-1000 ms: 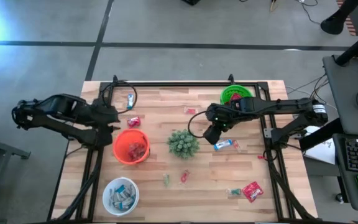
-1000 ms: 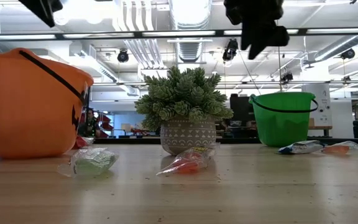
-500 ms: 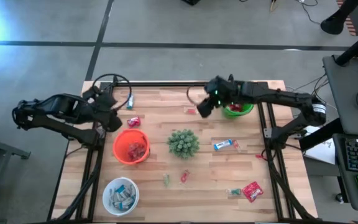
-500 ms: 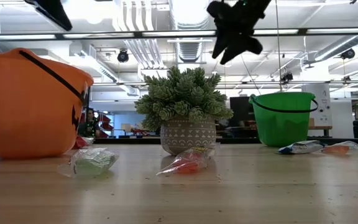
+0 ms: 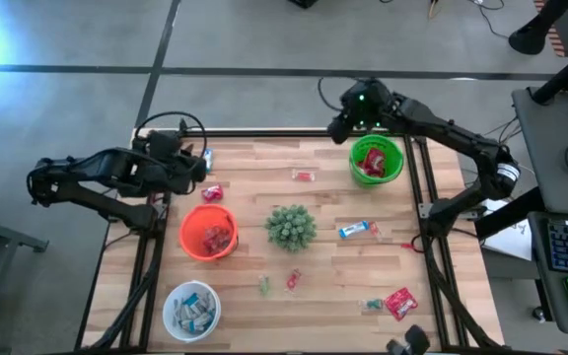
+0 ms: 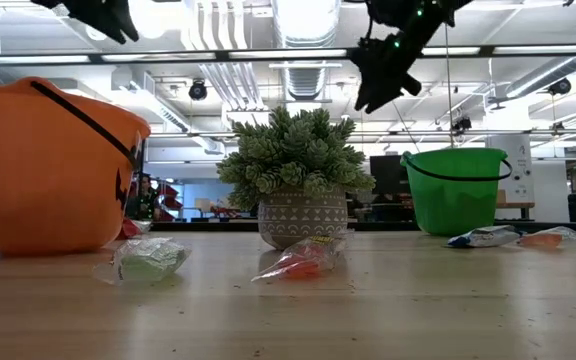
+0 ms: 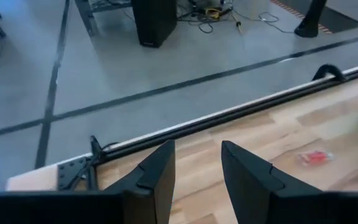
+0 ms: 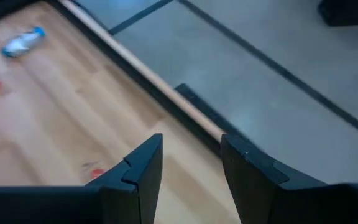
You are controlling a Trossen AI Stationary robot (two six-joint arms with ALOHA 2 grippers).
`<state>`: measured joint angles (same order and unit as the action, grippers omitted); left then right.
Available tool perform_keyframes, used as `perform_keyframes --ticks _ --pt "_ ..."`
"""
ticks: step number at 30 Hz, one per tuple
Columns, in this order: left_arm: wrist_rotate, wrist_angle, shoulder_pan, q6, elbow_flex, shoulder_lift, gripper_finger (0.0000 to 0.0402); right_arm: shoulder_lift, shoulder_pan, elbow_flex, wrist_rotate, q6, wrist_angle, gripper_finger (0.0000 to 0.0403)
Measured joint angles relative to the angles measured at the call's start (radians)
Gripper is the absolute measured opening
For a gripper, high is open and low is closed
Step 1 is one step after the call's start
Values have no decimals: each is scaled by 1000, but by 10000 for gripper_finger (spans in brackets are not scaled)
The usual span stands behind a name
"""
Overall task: Sort candy
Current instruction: Put the orange gummy into the orange bucket
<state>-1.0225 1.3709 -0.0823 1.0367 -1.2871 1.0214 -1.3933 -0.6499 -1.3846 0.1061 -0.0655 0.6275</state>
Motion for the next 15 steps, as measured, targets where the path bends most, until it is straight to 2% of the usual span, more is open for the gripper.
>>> perform_keyframes --ticks 5,9,11,15 --pt "63 -69 0 0 -45 61 114 0 -84 0 -9 57 -22 153" --pt "50 -75 6 -6 -89 117 114 0 -128 0 -14 90 -28 153" --pt "32 -63 15 -6 -110 144 114 0 -146 0 -62 106 -28 153" --pt "10 22 54 -7 -166 190 114 0 -168 0 -245 111 -23 153"
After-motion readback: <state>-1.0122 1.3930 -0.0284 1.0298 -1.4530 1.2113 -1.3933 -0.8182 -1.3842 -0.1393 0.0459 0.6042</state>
